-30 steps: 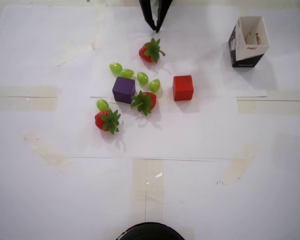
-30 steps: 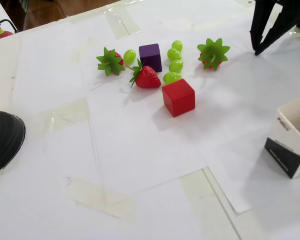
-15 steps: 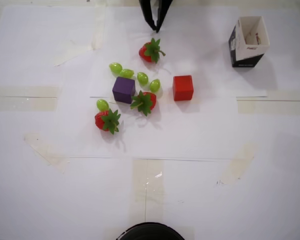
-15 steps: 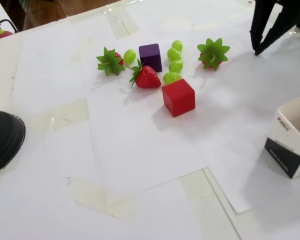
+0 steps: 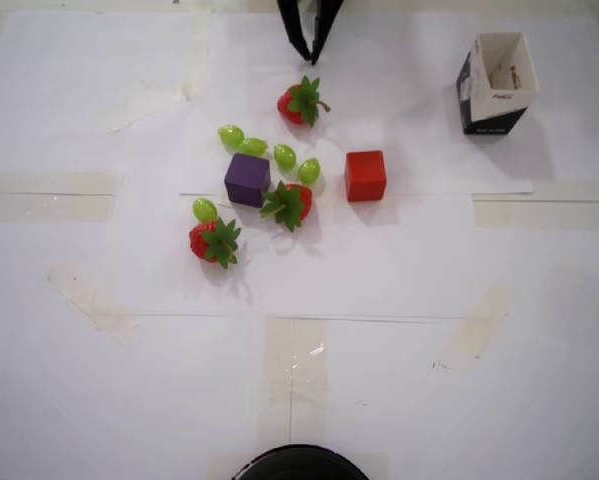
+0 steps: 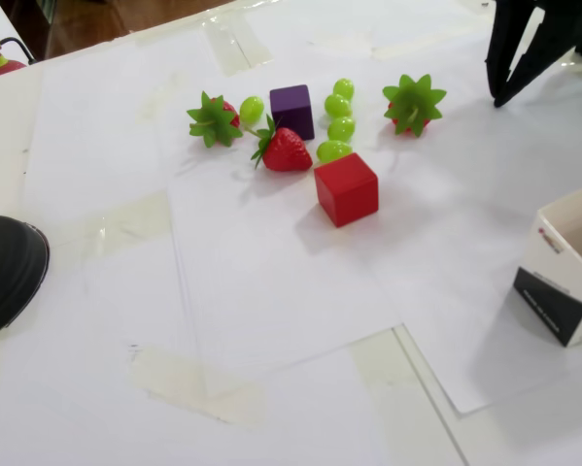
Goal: Put the purple cube on top of the red cube
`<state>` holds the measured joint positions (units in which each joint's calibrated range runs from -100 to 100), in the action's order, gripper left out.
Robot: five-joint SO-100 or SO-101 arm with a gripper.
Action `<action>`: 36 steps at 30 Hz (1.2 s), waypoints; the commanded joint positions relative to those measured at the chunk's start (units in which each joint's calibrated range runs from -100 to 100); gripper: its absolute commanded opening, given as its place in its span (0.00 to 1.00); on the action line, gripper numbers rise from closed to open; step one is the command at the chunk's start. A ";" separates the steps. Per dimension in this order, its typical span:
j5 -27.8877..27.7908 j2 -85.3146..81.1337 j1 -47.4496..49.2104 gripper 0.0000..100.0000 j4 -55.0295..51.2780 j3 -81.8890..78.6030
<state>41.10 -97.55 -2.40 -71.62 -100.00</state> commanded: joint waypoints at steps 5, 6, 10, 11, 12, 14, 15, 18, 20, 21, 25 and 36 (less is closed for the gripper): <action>1.32 -0.05 -3.34 0.00 4.95 6.82; 1.17 0.30 -3.78 0.00 4.22 9.18; 0.93 4.17 -5.91 0.00 -0.85 21.36; 1.12 5.80 -6.43 0.00 -2.48 24.73; 1.32 7.69 -6.94 0.00 -4.03 28.27; 1.22 12.51 -7.75 0.00 -4.77 35.00; 1.27 15.43 -8.19 0.00 -5.26 38.18; 1.32 26.01 -8.56 0.00 -5.26 48.55; 1.42 34.95 -8.41 0.00 -6.81 58.09; 1.86 39.16 -8.26 0.00 -8.28 62.82; 2.30 53.35 -7.31 0.00 -7.55 76.09; 2.05 91.96 -3.85 0.00 -12.04 112.45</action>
<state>43.54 -17.86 -7.19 -80.32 -4.34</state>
